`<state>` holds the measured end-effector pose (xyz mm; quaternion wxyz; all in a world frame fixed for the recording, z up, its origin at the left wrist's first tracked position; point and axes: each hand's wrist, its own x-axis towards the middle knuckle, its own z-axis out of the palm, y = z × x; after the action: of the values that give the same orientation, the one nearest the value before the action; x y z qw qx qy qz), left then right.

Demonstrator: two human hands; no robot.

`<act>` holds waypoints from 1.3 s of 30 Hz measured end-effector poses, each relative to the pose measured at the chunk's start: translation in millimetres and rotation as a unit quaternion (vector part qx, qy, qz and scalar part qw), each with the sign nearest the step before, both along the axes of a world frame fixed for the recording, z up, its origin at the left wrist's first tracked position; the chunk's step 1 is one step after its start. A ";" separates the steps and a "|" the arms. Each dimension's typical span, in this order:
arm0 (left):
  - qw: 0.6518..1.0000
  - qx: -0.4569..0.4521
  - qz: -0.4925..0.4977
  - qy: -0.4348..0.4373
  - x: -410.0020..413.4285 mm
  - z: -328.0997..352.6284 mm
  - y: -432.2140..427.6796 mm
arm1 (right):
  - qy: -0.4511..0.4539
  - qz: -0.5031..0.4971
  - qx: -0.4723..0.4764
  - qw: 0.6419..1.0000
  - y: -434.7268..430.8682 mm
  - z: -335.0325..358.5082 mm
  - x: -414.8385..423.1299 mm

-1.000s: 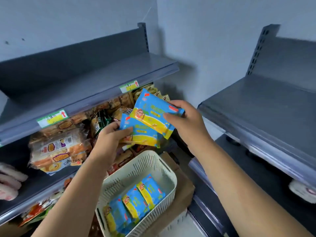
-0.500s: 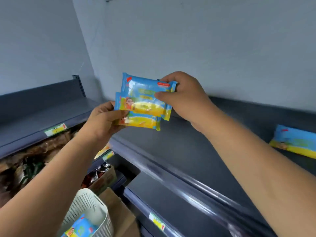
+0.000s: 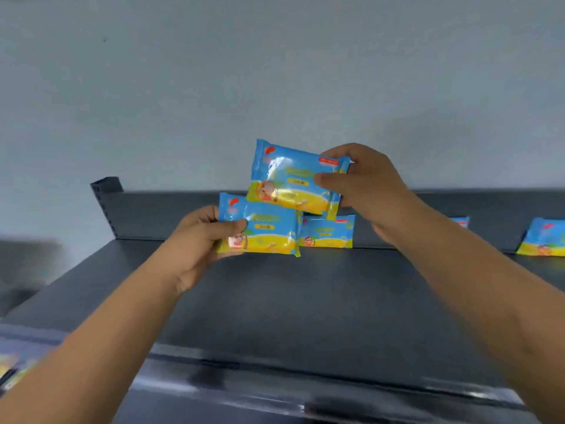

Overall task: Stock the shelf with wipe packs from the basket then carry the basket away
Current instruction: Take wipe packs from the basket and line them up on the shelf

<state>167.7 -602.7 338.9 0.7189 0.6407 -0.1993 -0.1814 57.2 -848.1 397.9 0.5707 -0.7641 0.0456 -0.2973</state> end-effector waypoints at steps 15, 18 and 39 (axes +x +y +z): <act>0.993 0.079 -0.092 -0.010 -12.2 -2.4 -78.8 | 0.117 -0.078 -0.124 0.982 -80.3 -70.1 15.9; 0.989 0.109 -0.103 -0.008 -12.9 -12.1 -83.6 | 0.138 -0.063 -0.173 0.973 -83.8 -86.3 24.2; 0.929 0.301 0.005 -0.213 10.4 -55.7 -125.5 | 0.150 -0.196 -0.369 0.896 -104.2 -95.0 44.3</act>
<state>178.2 -728.2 283.2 0.4333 0.8517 -0.2811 -0.0885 101.5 -952.2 302.9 0.1649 -0.9308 0.1663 -0.2807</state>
